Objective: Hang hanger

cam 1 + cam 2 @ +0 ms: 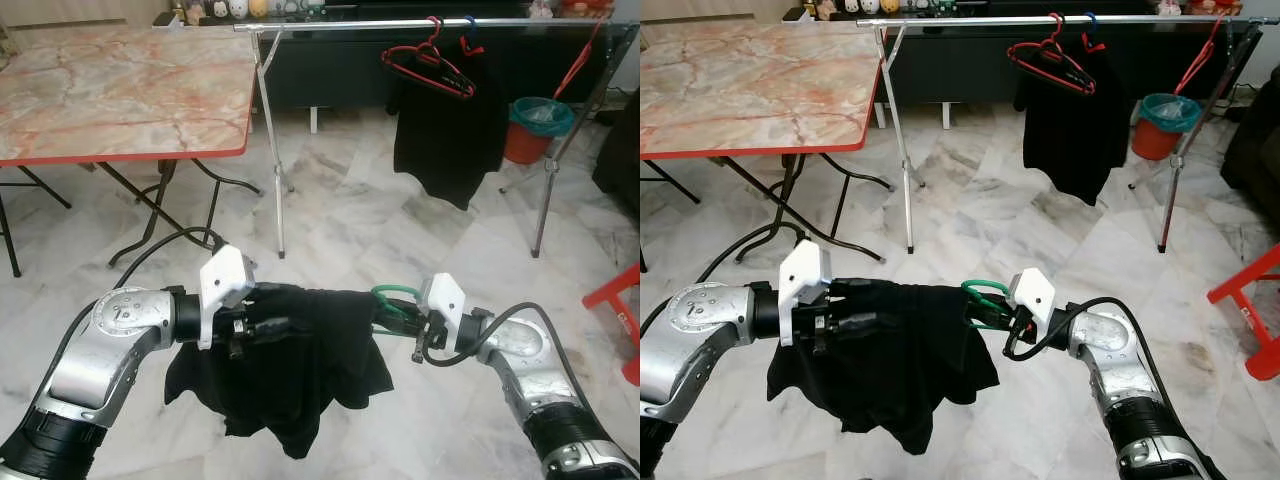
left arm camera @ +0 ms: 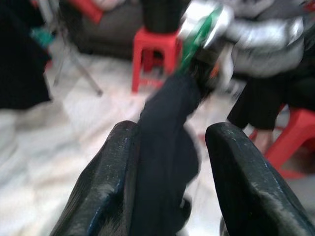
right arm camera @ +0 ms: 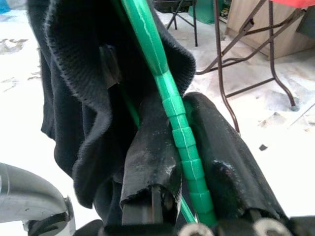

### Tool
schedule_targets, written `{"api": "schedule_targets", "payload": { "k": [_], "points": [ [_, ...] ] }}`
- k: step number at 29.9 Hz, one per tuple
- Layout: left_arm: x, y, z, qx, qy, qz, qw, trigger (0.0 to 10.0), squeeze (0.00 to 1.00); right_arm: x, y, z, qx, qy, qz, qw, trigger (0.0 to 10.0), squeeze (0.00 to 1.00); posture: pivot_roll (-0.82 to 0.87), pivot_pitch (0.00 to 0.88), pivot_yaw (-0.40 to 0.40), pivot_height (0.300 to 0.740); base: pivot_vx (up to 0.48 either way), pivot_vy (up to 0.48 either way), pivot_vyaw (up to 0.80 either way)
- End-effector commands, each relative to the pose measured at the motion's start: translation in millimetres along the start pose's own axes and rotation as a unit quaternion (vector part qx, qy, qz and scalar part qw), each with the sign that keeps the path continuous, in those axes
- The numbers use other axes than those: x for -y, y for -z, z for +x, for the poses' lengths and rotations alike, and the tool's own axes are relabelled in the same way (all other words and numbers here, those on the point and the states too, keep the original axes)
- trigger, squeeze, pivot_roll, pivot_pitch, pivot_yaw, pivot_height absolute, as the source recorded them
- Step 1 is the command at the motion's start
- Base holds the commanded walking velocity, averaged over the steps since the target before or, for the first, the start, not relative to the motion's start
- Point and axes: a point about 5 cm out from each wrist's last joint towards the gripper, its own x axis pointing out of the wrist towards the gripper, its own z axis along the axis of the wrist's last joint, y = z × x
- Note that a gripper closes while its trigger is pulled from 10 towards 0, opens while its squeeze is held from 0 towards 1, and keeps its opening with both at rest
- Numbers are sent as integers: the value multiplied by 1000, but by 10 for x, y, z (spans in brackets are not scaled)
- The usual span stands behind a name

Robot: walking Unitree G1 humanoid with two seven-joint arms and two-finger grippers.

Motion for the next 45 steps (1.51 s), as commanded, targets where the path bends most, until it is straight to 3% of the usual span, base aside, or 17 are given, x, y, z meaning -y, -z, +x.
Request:
{"api": "schedule_targets", "payload": {
  "k": [1, 10, 20, 23, 25, 29, 38, 45],
  "points": [
    [55, -65, 63, 15, 21, 7, 1000, 10000, 0, 41, -48, 3, 25, 24, 7, 999, 0, 0, 114, 59, 8, 740, 0, 0, 0],
    [59, 3, 93, -11, 13, 24, 1000, 10000, 0, 33, -48, 7, 26, 22, 8, 999, 0, 0, 114, 60, 9, 740, 0, 0, 0],
    [-265, -250, 71, 44, -114, 84, 989, 10000, 0, -18, -13, 1, 18, -5, 19, 1000, 0, 0, 114, 60, 6, 740, 0, 0, 0],
    [-249, -305, 57, 47, -99, 87, 990, 10000, 0, -24, 1, -8, 13, -8, 20, 1000, 0, 0, 114, 60, 4, 740, 0, 0, 0],
    [-138, -236, 40, 13, -38, 80, 996, 10000, 0, -40, 5, -13, 10, -23, 24, 999, 0, 0, 115, 59, 3, 740, 0, 0, 0],
    [-18, -118, -7, -33, 24, 68, 997, 10000, 0, -75, 11, -17, 2, -48, 27, 998, 0, 0, 115, 59, 3, 740, 0, 0, 0],
    [-82, -117, 80, -21, -6, 83, 996, 10000, 0, -149, 33, -26, -16, -100, 35, 994, 0, 0, 111, 56, -5, 740, 0, 0, 0],
    [-85, -126, 73, -37, 17, 79, 996, 10000, 0, -153, 45, -39, -23, -107, 33, 993, 0, 0, 112, 56, -8, 740, 0, 0, 0]
  ]
}}
